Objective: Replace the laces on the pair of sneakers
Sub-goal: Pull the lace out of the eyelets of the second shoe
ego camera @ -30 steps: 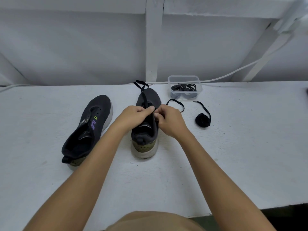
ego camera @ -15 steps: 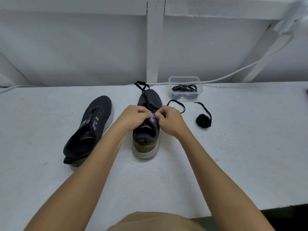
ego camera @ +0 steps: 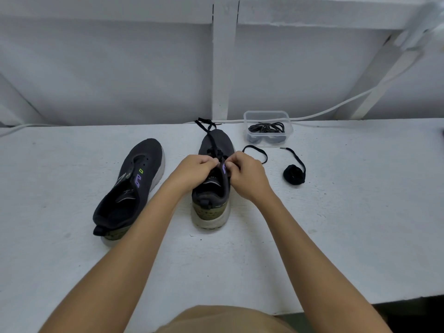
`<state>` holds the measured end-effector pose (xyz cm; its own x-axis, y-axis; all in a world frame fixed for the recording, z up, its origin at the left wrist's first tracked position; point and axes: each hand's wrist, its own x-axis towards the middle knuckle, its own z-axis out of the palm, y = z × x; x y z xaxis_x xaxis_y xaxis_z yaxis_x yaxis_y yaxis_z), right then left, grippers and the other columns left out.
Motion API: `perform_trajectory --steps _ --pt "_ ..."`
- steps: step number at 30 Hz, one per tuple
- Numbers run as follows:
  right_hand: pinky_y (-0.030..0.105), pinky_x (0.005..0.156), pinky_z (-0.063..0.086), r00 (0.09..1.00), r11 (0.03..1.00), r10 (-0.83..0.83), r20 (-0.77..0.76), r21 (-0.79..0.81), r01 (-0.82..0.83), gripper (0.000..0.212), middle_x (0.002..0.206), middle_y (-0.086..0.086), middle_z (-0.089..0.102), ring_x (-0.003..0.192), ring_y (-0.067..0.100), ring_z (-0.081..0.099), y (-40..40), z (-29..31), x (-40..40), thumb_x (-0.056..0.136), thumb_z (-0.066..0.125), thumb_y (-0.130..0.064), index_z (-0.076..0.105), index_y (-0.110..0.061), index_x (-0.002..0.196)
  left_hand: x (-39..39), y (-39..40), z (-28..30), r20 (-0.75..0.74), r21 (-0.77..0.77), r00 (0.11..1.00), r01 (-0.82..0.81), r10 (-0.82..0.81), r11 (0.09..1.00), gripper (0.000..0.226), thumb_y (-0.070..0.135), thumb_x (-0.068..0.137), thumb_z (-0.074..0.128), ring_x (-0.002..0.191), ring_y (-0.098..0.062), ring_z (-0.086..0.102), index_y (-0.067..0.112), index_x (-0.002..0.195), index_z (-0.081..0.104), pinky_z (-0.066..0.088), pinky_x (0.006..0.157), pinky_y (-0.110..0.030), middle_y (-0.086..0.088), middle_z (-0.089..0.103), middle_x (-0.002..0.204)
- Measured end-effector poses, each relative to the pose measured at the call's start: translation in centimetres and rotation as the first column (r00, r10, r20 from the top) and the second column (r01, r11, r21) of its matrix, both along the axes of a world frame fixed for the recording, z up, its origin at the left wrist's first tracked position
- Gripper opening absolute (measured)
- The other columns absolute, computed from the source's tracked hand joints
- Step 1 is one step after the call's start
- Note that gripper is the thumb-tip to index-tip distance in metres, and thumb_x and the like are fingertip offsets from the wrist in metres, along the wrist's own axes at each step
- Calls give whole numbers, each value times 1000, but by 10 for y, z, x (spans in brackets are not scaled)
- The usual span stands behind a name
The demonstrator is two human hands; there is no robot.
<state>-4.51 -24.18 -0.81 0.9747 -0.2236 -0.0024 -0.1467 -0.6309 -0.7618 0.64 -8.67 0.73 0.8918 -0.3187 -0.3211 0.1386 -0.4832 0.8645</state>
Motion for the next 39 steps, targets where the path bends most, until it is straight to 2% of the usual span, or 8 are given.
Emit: perform_trajectory --steps 5,10,14,17,20,25,30,39 --pt "36 83 61 990 935 1 -141 352 49 15 89 -5 75 84 6 72 -10 3 -3 100 58 -18 71 -16 93 -3 2 -4 163 69 978 118 -128 991 13 27 95 64 100 -7 64 36 91 72 53 94 -35 16 67 102" --pt "35 80 63 973 871 39 -227 485 78 37 96 -5 78 96 4 72 -14 18 -8 91 70 -49 72 -13 100 -9 -4 -5 251 112 965 53 -80 992 10 20 91 66 98 -12 62 29 93 71 49 85 -25 5 66 103" --pt "41 79 64 970 835 24 -243 539 114 20 83 -4 74 78 0 71 -16 22 -6 90 74 -26 62 -15 101 -13 -5 -10 300 83 954 0 -25 997 6 20 90 70 93 -9 62 26 90 73 43 76 -11 5 67 100" --pt "43 79 64 966 847 28 -256 520 113 7 75 -3 64 66 2 64 -18 27 -2 92 64 -13 65 -11 99 -13 -6 -9 322 104 946 11 -44 994 4 24 90 72 91 -8 61 26 88 74 42 75 -11 7 67 98" --pt "39 81 64 967 856 38 -252 508 99 10 86 4 69 83 15 67 -18 26 -2 92 61 -13 70 -11 96 -13 -6 -10 312 96 950 -8 -22 995 7 24 90 72 92 -8 61 29 84 72 42 75 -13 8 66 96" --pt "21 68 51 988 982 -39 -149 178 66 7 84 -5 73 72 5 66 -20 22 -9 85 66 -23 73 -20 85 -14 -4 -9 303 99 953 -6 -24 995 7 23 90 71 93 -7 61 29 86 72 43 75 -12 8 67 99" --pt "26 59 57 949 967 101 -298 253 -23 27 91 12 74 73 14 70 -14 21 -7 95 50 -23 72 -7 93 -13 -2 -10 298 78 954 -3 -20 997 9 22 92 68 95 -6 63 29 89 74 49 85 -22 8 68 100" --pt "42 71 64 988 972 100 -114 224 -73 24 78 2 68 75 20 71 -6 6 -14 103 48 -20 67 -10 92 -12 -10 -5 518 410 822 3 -236 912 16 29 95 59 98 -20 59 21 100 72 50 85 -43 4 68 100"
